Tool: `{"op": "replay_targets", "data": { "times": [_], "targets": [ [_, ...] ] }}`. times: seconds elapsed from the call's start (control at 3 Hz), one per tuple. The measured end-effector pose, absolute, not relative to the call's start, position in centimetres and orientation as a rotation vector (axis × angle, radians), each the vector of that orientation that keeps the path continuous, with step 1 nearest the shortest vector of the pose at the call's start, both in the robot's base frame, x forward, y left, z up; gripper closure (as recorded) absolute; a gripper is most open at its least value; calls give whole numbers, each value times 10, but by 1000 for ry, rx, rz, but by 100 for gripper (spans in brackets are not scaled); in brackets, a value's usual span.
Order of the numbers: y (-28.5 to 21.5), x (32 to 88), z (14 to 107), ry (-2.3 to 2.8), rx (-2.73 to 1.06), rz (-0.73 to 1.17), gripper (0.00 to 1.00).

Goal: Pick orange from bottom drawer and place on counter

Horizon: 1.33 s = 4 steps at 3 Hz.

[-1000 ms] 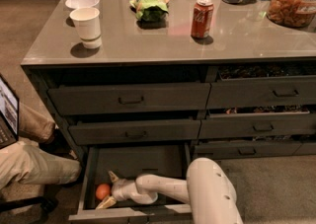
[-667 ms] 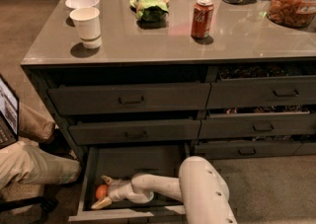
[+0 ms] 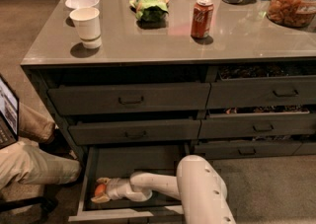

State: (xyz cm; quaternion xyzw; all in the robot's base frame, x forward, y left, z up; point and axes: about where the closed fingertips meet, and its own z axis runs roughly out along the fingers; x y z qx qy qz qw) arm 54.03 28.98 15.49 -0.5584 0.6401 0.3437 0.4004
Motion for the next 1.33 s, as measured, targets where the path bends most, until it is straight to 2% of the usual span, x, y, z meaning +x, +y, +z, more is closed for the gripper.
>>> {"op": "replay_targets", "data": {
  "times": [0.33, 0.67, 1.33],
  "targets": [
    [285, 545, 165, 1608, -1404, 855, 88],
    [264, 558, 214, 1556, -1367, 810, 100],
    [234, 551, 329, 1395, -1345, 889, 100]
  ]
}}
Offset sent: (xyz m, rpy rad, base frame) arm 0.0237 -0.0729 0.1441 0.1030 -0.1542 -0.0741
